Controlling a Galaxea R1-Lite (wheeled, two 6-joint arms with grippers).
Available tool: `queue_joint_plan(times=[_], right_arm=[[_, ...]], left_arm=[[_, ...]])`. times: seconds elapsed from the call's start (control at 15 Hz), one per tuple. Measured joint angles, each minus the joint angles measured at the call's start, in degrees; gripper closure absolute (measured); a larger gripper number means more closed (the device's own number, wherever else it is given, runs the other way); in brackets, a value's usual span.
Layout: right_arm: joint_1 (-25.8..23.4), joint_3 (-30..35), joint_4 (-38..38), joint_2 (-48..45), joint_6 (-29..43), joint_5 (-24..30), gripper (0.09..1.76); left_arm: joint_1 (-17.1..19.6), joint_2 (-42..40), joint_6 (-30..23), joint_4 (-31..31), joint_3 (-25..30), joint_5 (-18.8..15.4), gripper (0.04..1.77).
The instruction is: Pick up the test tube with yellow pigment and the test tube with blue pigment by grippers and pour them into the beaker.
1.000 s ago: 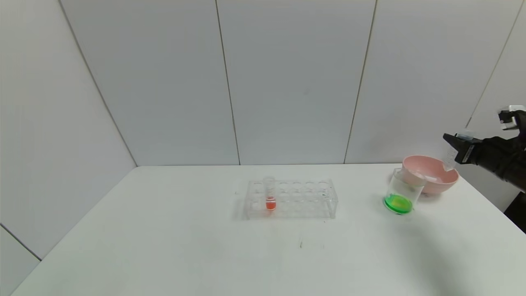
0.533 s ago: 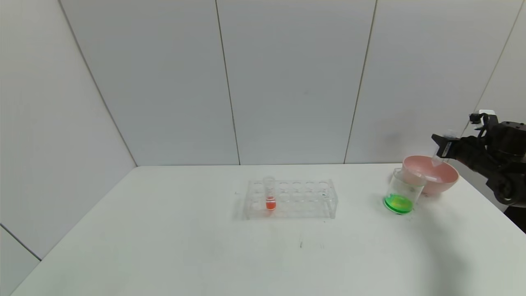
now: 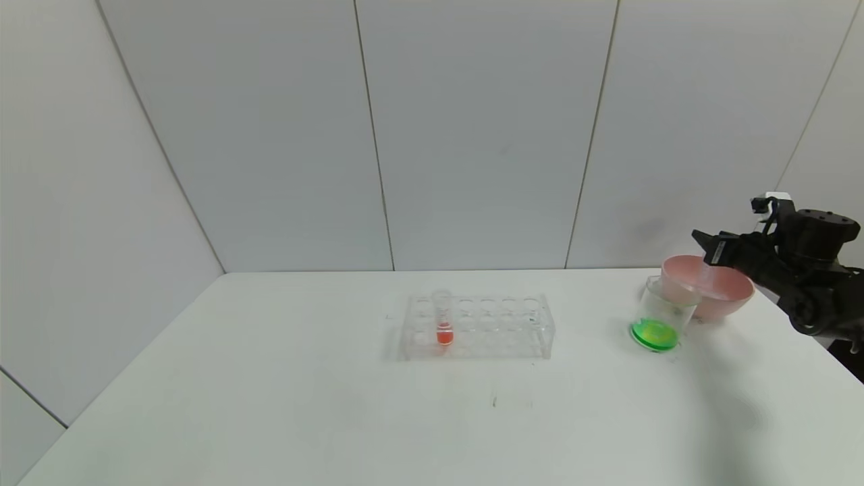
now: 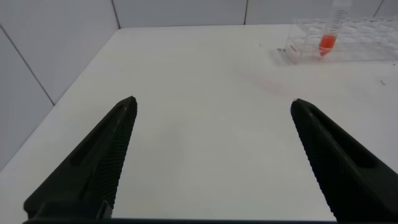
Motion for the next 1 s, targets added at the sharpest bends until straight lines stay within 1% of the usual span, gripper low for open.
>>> queue_joint_plan(times=[0.13,0.33,0.6,0.8,1.0], right_arm=[[0.17,-1.05,0.84,0.20,0.00,-0.37,0.72],[1.76,-2.21,1.45,-0.02,0.02,-0.72,0.53],[8.55,-2.86,3.94,-2.49,0.16,-6.70,0.38],[13.92,0.91,3.69,-7.03,0.20,-7.62,0.30],[16.66,7.69,2.54,-14.71,0.24,-7.69,0.25]], left_arm=[[0.00,0.00,0.00,0.00,0.00,0.00,0.05],[0.00,0.00,0.02,0.00,0.00,0.00,0.05],[0.00,0.00,0.00,0.00,0.00,-0.02,0.05],[0.00,0.00,0.00,0.00,0.00,0.00,0.05],[0.02,0.00,0.02,0.00,0.00,0.00,0.05]])
